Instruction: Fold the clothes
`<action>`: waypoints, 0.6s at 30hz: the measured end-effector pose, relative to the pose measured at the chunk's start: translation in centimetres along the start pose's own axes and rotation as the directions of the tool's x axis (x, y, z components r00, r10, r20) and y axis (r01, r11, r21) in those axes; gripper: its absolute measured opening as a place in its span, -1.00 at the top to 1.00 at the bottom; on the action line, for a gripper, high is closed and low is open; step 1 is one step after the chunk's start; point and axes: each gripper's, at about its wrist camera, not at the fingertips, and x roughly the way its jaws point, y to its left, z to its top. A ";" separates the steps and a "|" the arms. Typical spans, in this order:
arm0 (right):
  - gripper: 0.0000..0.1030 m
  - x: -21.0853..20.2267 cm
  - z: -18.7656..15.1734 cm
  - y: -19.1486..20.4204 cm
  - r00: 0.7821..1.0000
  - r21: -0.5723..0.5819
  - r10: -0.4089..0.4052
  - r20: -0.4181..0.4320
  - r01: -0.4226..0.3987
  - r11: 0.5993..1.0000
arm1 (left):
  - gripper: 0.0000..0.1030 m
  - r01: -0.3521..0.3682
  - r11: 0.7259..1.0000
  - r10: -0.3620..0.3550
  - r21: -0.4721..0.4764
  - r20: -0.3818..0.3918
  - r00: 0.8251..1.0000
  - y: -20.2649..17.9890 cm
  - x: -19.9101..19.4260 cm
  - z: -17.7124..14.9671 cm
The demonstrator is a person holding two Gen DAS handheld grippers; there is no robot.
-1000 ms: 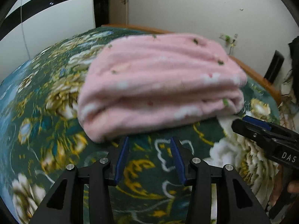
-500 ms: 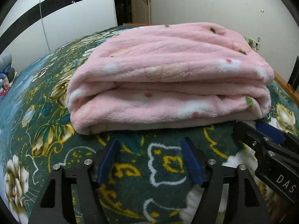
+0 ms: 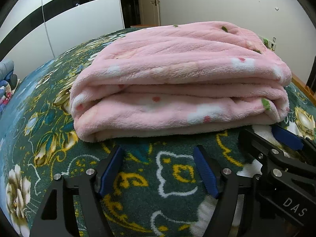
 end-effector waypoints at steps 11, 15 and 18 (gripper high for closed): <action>-0.58 -0.6 -0.5 -0.3 1.000 0.008 0.008 0.005 -0.008 1.000 | -0.49 0.022 1.000 -0.022 -0.017 -0.005 1.000 -0.2 -0.4 -0.4; -0.59 -0.7 -0.7 -0.2 1.000 0.009 0.010 0.005 -0.010 1.000 | -0.49 0.026 0.999 -0.026 -0.021 -0.004 1.000 -0.2 -0.4 -0.4; -0.59 -0.8 -0.7 0.0 1.000 0.010 0.010 0.005 -0.010 1.000 | -0.49 0.025 0.999 -0.026 -0.021 -0.005 1.000 -0.1 -0.4 -0.4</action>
